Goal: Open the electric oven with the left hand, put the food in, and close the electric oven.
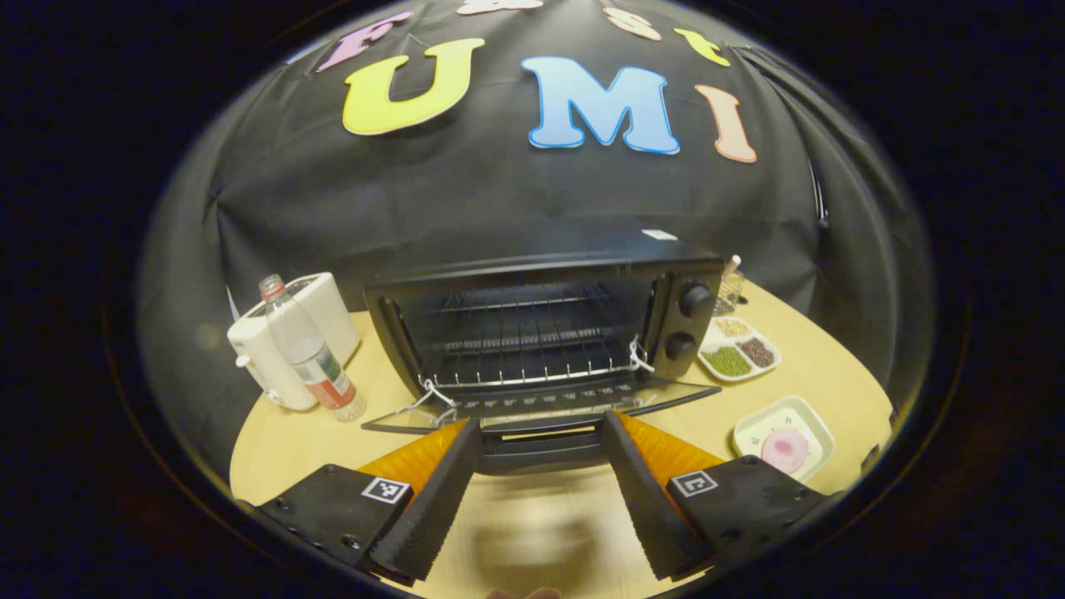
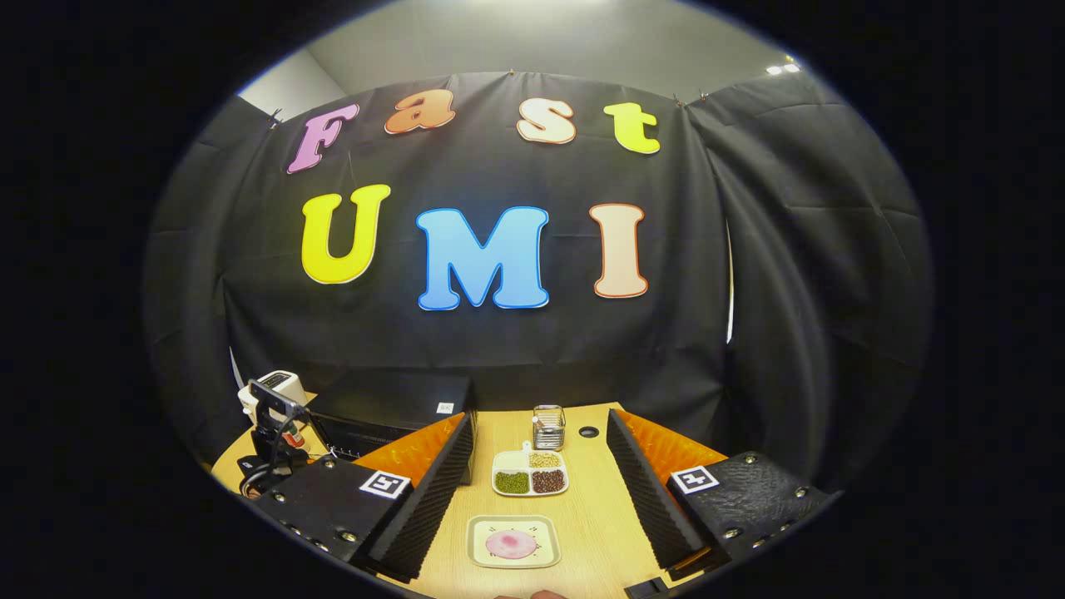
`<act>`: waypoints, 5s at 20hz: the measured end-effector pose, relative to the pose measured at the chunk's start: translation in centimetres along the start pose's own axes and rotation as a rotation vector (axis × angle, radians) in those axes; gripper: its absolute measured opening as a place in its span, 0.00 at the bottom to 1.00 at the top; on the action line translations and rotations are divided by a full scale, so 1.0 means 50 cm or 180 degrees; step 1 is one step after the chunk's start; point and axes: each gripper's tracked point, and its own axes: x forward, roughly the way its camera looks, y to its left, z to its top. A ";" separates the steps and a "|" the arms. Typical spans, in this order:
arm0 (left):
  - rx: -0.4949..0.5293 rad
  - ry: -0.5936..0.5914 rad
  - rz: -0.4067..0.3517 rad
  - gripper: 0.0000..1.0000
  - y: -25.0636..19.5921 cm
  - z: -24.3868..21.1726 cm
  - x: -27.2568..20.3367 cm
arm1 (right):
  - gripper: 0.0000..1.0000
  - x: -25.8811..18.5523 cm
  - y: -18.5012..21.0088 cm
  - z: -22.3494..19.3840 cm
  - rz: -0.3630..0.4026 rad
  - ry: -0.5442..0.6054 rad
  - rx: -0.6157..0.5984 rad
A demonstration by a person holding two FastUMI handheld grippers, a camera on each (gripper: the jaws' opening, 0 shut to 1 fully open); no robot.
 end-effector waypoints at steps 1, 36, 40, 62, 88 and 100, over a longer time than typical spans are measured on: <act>0.0069 0.0078 -0.0028 1.00 -0.004 -0.025 -0.001 | 0.98 -0.001 0.004 0.001 0.0008 -0.0003 -0.0009; -0.0708 -0.1429 0.0409 0.98 0.207 0.349 -0.496 | 0.78 0.245 -0.084 -0.700 0.0369 0.3720 0.0141; -0.0772 -0.1362 0.0491 0.97 0.213 0.334 -0.488 | 0.78 0.251 -0.075 -0.732 0.0331 0.3847 -0.0117; -0.0913 -0.1182 0.0477 1.00 0.231 0.297 -0.455 | 0.01 0.226 -0.065 -0.728 0.0330 0.3681 0.0736; -0.0870 -0.1234 0.0424 0.98 0.212 0.318 -0.446 | 0.00 0.166 0.023 -0.645 0.0752 0.2874 0.3146; -0.0877 -0.1285 0.0360 0.96 0.230 0.324 -0.463 | 0.00 0.113 0.214 -0.477 0.1422 0.2522 0.3672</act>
